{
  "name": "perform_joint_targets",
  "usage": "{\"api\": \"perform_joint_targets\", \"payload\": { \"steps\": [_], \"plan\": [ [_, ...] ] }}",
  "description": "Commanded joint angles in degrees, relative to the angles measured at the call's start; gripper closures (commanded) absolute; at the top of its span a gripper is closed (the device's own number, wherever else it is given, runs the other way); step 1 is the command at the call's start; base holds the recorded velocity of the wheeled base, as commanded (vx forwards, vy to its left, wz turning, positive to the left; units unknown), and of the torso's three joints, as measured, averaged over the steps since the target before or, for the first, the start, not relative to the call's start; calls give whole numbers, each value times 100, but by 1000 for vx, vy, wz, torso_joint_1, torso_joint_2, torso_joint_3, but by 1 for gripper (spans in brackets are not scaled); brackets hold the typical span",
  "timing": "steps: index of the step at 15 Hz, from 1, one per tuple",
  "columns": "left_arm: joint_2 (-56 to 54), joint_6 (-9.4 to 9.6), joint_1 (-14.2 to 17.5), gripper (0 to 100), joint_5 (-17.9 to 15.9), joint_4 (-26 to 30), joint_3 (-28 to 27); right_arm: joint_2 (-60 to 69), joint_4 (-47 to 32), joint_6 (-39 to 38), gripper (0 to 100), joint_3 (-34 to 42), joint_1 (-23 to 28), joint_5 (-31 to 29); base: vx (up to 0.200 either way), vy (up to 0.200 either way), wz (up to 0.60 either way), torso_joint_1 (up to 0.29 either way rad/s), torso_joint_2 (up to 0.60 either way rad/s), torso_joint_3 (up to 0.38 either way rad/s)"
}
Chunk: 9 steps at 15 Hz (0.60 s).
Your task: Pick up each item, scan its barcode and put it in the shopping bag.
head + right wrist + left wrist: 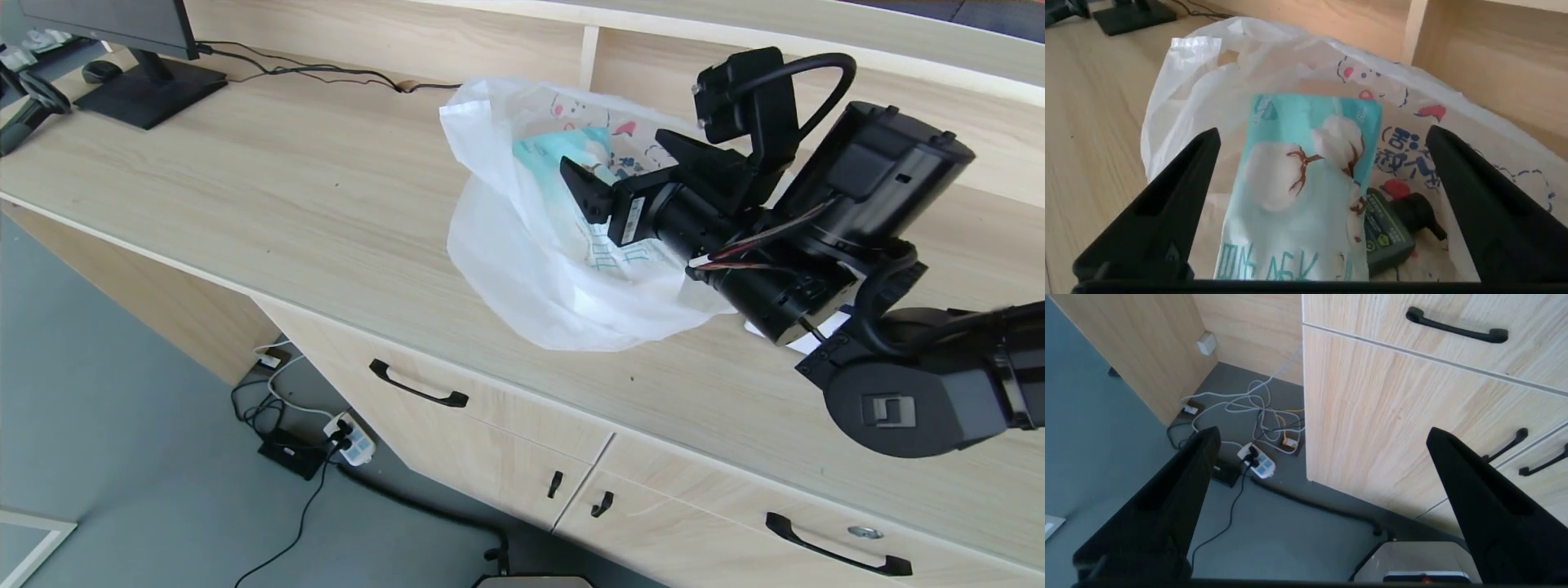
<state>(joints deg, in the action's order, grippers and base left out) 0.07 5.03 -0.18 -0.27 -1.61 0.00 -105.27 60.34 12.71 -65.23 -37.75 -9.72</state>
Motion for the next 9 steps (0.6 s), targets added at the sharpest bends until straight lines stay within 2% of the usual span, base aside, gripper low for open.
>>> {"api": "perform_joint_targets", "payload": {
  "steps": [1,4,6,9],
  "plan": [
    [1,-11,1,0,0,3,0,375,-23,-32,0,-33,5,-39,0,0,0,0,0,0],
    [1,-11,1,0,0,3,0,1228,-58,-94,0,555,304,-48,0,0,0,0,0,0],
    [1,-38,1,0,0,3,0,2221,-418,-393,0,1513,418,66,0,0,0,0,0,0],
    [1,-205,1,0,0,20,0,4005,-1025,-393,0,3500,40,49,0,0,0,0,0,0]
  ]
}}
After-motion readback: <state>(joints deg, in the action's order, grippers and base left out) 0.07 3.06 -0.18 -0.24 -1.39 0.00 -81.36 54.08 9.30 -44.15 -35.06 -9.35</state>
